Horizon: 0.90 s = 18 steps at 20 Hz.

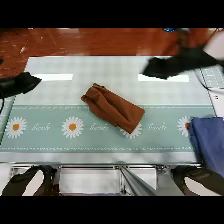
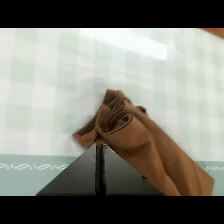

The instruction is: Fold the shirts.

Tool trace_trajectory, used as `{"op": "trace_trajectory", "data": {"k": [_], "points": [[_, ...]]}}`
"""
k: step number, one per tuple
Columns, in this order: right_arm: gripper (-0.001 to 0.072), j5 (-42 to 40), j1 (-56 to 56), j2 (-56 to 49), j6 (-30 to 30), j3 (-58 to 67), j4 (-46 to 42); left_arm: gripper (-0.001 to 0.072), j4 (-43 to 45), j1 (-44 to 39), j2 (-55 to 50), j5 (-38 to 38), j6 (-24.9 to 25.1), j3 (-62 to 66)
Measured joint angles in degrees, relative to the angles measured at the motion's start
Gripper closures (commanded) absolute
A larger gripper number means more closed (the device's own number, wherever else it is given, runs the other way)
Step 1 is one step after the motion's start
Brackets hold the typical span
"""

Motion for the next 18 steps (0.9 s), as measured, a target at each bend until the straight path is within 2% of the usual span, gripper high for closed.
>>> {"op": "trace_trajectory", "data": {"k": [2, 4, 5, 7, 9, 12, 15, 17, 18], "points": [[0.0293, -3.67, -0.72, 9.73, 8.68, -13.33, -7.48, 0.0686, -0.59, -0.81, 0.35, -0.37, 0.07, 0.5], [0.0293, -9.62, -1.09, 16.33, 15.85, -26.69, -8.98, 0.0686, -1.09, -2.21, 0.5, -0.94, 0.22, 0.31], [0.0293, -13.03, -1.22, 18.08, 17.84, -32.37, -7.19, 0.0686, -1.22, -3.02, 0.5, -0.9, 0.22, 0.0], [0.0293, -20.35, -1.38, 19.04, 18.03, -41.68, 0.28, 0.0686, -1.4, -4.59, 0.44, -0.92, 0.22, -0.74], [0.0293, -26.32, -1.44, 16.63, 13.99, -46.99, 9.4, 0.0686, -1.53, -5.79, 0.17, -0.74, 0.24, -1.62], [0.0293, -31.23, -1.49, 9.46, 2.14, -50.01, 25.79, 0.0686, -1.62, -6.71, -0.35, -0.44, 0.22, -2.93], [0.0294, -32.24, -1.46, 1.99, -10.38, -50.05, 40.61, 0.0686, -1.64, -7.04, -0.74, -0.24, 0.22, -3.74], [0.0294, -32.09, -0.57, -2.67, -15.89, -48.85, 47.21, 0.0686, -1.64, -7.15, -0.85, -0.15, 0.24, -3.98], [0.0327, -31.78, 0.31, -5.09, -17.77, -47.89, 49.92, 0.0686, -1.66, -7.19, -0.87, -0.13, 0.22, -4.02]]}}
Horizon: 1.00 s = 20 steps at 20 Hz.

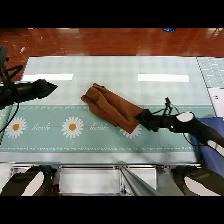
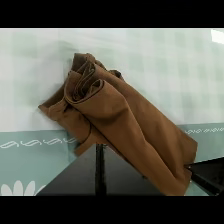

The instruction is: Fold the shirts.

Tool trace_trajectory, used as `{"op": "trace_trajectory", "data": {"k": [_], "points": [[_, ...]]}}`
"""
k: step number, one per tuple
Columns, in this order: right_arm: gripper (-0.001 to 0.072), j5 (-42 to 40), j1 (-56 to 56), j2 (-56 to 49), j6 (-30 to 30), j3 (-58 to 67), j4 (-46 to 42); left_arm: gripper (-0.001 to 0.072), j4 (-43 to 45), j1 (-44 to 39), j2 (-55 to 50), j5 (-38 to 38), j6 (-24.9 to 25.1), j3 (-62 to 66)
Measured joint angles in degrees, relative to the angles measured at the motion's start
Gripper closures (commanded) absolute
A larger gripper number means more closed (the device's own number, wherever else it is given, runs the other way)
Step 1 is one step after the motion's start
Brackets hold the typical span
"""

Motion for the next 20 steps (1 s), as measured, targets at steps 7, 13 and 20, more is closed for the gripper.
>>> {"op": "trace_trajectory", "data": {"k": [7, 13, 20], "points": [[0.0684, 3.5, 3.1, -9.27, -7.93, 16.7, 1.2, 0.0686, 0.0, -0.07, -0.04, 0.04, 0.0, -0.17], [0.0684, 15.43, 3.28, -10.29, 4.17, 52.33, -22.53, 0.0686, 0.0, -0.07, -0.04, 0.04, 0.02, -0.17], [0.0685, 33.64, -5.11, -10.08, 13.88, 83.62, -41.51, 0.0686, 0.0, -0.17, -0.04, -0.04, 0.0, -0.2]]}}
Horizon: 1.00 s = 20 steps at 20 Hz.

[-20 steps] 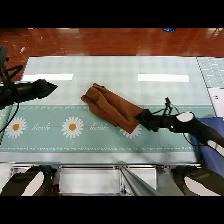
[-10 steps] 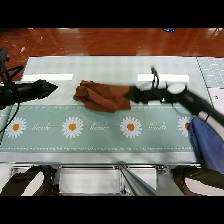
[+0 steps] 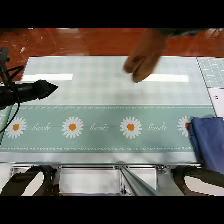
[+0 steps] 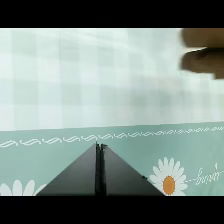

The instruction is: Fold the shirts.

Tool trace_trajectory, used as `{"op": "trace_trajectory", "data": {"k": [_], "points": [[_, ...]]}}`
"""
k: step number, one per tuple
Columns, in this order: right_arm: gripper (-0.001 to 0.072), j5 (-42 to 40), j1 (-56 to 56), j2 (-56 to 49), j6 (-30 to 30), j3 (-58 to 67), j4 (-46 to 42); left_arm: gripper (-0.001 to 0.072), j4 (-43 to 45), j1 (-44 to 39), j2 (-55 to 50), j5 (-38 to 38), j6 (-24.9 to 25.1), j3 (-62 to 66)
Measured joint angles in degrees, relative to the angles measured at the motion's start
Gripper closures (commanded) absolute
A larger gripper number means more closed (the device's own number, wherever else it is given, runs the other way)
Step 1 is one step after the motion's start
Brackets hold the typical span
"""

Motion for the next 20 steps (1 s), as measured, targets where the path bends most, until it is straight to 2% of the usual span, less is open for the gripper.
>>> {"op": "trace_trajectory", "data": {"k": [5, 9, 14, 20], "points": [[0.0685, 13.51, -15.91, 3.3, 2.86, 5.57, -2.91, 0.0686, 0.0, -0.07, 0.0, -0.09, 0.0, 0.0], [0.0686, 23.87, -29.38, 8.98, 3.21, 2.56, -4.74, 0.0686, -0.02, -0.07, 0.0, 0.63, -0.02, 0.0], [0.0686, 31.58, -45.68, 20.5, 1.27, -13.09, -9.01, 0.0685, -0.07, -0.07, 0.0, 3.21, -0.02, 0.0], [0.0684, 34.6, -68.22, 31.98, -1.33, -34.36, -19.58, 0.0686, -0.07, -0.07, 0.0, 4.7, 0.0, 0.0]]}}
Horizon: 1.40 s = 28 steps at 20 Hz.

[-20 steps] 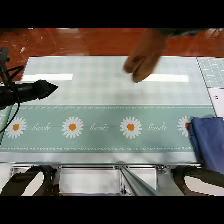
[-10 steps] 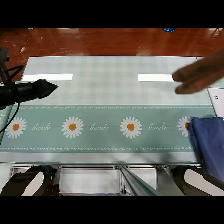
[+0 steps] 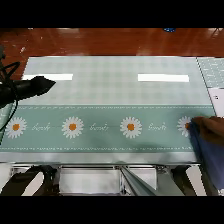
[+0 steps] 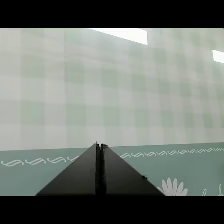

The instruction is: Fold the shirts.

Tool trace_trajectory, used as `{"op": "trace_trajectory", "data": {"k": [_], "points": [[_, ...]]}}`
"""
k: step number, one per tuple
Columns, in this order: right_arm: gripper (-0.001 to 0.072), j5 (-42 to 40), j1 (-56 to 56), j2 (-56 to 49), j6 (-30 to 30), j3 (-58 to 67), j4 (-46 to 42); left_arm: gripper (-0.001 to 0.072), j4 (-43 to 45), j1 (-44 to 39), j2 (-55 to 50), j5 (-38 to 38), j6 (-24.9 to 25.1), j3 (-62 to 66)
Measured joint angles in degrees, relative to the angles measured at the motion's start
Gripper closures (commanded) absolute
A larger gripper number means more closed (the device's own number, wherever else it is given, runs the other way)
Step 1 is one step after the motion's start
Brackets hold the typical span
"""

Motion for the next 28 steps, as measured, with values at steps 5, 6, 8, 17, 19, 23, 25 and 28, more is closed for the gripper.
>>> {"op": "trace_trajectory", "data": {"k": [5, 6, 8, 17, 19, 23, 25, 28], "points": [[0.0298, -1.53, -7.69, 4.35, 1.88, -13.55, -16.44, 0.0686, 0.02, 0.0, -0.02, -0.17, 1.11, 0.0], [0.0297, -2.19, -8.22, 4.33, 2.47, -15.74, -18.25, 0.0686, 0.02, 0.0, -0.13, -0.31, 1.55, 0.0], [0.0301, -3.39, -8.85, 3.69, 3.1, -19.23, -20.33, 0.0686, 0.02, 0.0, -0.83, -0.26, 2.19, 0.0], [0.0684, -24.5, 2.51, -7.02, -2.6, -11.06, 12.61, 0.0687, 0.02, 1.14, -16.74, -2.91, 3.67, 24.28], [0.0684, -30.03, 14.38, -10.71, -5.46, -3.87, 20.35, 0.0687, -0.02, -0.09, -20.24, -5.75, 3.17, 35.78], [0.0684, -37.75, 41.31, -18.16, -7.39, 5.75, 19.89, 0.0687, 1.73, -5.25, -23.67, -10.8, 2.34, 47.54], [0.0684, -39.15, 52.5, -22.03, -5.73, 6.14, 13.07, 0.0686, 8.41, -9.31, -24.57, -13.57, 1.07, 45.27], [0.0684, -39.17, 64.19, -27.63, -2.78, 2.19, 4.0, 0.0685, 19.41, -13.84, -25.99, -14.27, -2.47, 35.3]]}}
